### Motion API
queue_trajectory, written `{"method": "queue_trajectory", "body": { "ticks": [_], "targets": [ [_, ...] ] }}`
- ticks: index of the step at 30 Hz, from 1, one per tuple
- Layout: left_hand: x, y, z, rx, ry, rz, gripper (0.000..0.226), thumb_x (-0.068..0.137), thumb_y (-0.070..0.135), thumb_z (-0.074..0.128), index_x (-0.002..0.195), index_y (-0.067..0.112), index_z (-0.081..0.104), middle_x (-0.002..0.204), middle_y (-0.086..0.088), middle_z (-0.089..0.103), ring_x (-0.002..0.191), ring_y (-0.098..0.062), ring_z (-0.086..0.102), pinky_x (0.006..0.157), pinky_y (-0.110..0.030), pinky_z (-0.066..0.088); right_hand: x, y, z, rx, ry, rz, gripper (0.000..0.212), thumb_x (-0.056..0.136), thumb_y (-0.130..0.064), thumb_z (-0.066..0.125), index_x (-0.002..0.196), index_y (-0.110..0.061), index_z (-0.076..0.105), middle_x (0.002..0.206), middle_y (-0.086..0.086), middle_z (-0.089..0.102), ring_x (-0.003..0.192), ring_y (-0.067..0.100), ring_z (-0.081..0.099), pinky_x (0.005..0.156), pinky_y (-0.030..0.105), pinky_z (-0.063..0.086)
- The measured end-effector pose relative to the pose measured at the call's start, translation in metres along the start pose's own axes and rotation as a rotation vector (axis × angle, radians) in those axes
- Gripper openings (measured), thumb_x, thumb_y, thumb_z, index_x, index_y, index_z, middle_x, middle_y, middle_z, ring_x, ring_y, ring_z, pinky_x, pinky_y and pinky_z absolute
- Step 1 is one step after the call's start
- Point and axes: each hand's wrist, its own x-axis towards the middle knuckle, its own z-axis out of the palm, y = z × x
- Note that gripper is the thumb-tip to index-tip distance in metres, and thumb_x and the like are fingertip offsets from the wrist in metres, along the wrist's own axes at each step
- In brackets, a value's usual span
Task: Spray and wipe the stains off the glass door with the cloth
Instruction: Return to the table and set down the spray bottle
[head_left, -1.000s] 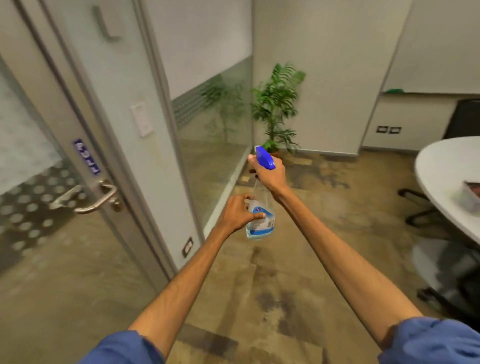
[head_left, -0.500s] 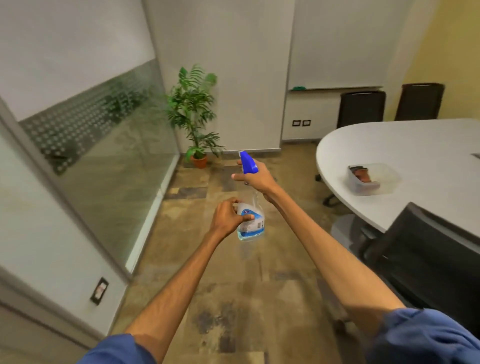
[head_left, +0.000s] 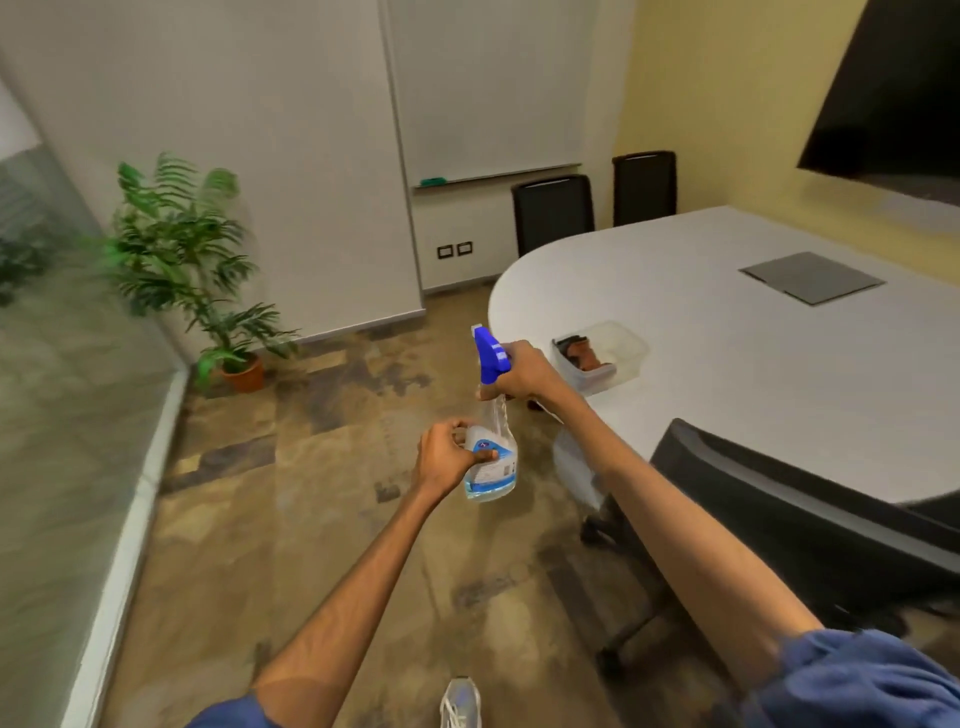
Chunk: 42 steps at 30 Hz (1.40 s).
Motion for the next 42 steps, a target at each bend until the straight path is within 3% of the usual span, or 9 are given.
{"method": "queue_trajectory", "body": {
  "ticks": [3, 8, 11, 14, 18, 22, 26, 30, 42],
  "targets": [
    [0.052, 0.002, 0.030, -0.023, -0.069, 0.009, 0.051, 0.062, 0.015, 0.093, 0.106, 0.006, 0.069, 0.106, -0.012, 0.075, 0.091, -0.021, 0.073, 0.080, -0.039, 0.062, 0.036, 0.026, -0.022, -0.011, 0.044, 0.067, 0.043, 0.071, -0.015, 0.088, 0.102, -0.004, 0.060, 0.097, 0.013, 0.065, 0.090, 0.027, 0.062, 0.070, 0.033, 0.052],
    [0.138, 0.014, 0.074, -0.031, -0.186, 0.094, 0.048, 0.065, 0.009, 0.089, 0.109, 0.004, 0.071, 0.106, -0.013, 0.075, 0.097, -0.025, 0.072, 0.086, -0.041, 0.060, 0.094, 0.068, -0.055, -0.056, 0.154, 0.149, 0.056, 0.071, -0.020, 0.088, 0.117, -0.003, 0.061, 0.108, 0.016, 0.068, 0.099, 0.031, 0.065, 0.087, 0.042, 0.057],
    [0.182, 0.029, 0.100, 0.022, -0.276, 0.186, 0.054, 0.070, 0.013, 0.087, 0.120, 0.005, 0.067, 0.114, -0.013, 0.073, 0.100, -0.025, 0.071, 0.087, -0.038, 0.060, 0.120, 0.092, -0.085, -0.058, 0.238, 0.227, 0.056, 0.070, -0.022, 0.089, 0.113, -0.001, 0.061, 0.106, 0.016, 0.068, 0.093, 0.029, 0.064, 0.082, 0.038, 0.054],
    [0.214, 0.045, 0.130, 0.051, -0.362, 0.261, 0.056, 0.077, 0.018, 0.082, 0.129, 0.009, 0.062, 0.125, -0.013, 0.068, 0.106, -0.027, 0.070, 0.088, -0.041, 0.060, 0.138, 0.114, -0.115, -0.015, 0.327, 0.296, 0.060, 0.067, -0.019, 0.090, 0.116, 0.000, 0.061, 0.110, 0.018, 0.068, 0.100, 0.033, 0.066, 0.086, 0.045, 0.059],
    [0.251, 0.065, 0.170, 0.086, -0.462, 0.341, 0.054, 0.083, 0.023, 0.077, 0.133, 0.013, 0.058, 0.130, -0.009, 0.066, 0.112, -0.026, 0.067, 0.089, -0.031, 0.056, 0.159, 0.142, -0.147, -0.026, 0.404, 0.360, 0.063, 0.067, -0.020, 0.091, 0.119, -0.002, 0.060, 0.112, 0.018, 0.068, 0.099, 0.033, 0.067, 0.087, 0.049, 0.058],
    [0.285, 0.082, 0.211, 0.099, -0.551, 0.359, 0.049, 0.086, 0.018, 0.073, 0.132, 0.010, 0.058, 0.132, -0.009, 0.063, 0.116, -0.026, 0.063, 0.092, -0.029, 0.054, 0.176, 0.180, -0.169, -0.006, 0.492, 0.424, 0.075, 0.068, -0.023, 0.090, 0.129, -0.001, 0.054, 0.122, 0.018, 0.065, 0.107, 0.032, 0.064, 0.087, 0.039, 0.056],
    [0.322, 0.099, 0.254, 0.179, -0.613, 0.358, 0.050, 0.087, 0.020, 0.072, 0.132, 0.006, 0.057, 0.129, -0.013, 0.064, 0.116, -0.029, 0.062, 0.098, -0.043, 0.054, 0.200, 0.219, -0.195, 0.031, 0.547, 0.471, 0.077, 0.071, -0.023, 0.089, 0.134, -0.002, 0.050, 0.130, 0.017, 0.061, 0.115, 0.032, 0.061, 0.083, 0.032, 0.051],
    [0.364, 0.115, 0.295, 0.247, -0.701, 0.350, 0.058, 0.085, 0.027, 0.074, 0.135, 0.007, 0.053, 0.130, -0.013, 0.065, 0.119, -0.029, 0.061, 0.099, -0.048, 0.052, 0.224, 0.255, -0.221, 0.013, 0.571, 0.490, 0.075, 0.068, -0.023, 0.090, 0.131, -0.003, 0.055, 0.124, 0.017, 0.065, 0.108, 0.030, 0.064, 0.077, 0.028, 0.049],
    [0.428, 0.140, 0.390, 0.375, -0.820, 0.366, 0.054, 0.086, 0.023, 0.075, 0.133, 0.005, 0.055, 0.132, -0.015, 0.062, 0.115, -0.030, 0.062, 0.100, -0.042, 0.052, 0.258, 0.335, -0.246, 0.060, 0.691, 0.579, 0.066, 0.069, -0.019, 0.090, 0.125, -0.001, 0.059, 0.119, 0.017, 0.068, 0.105, 0.032, 0.065, 0.080, 0.026, 0.048]
  ]
}}
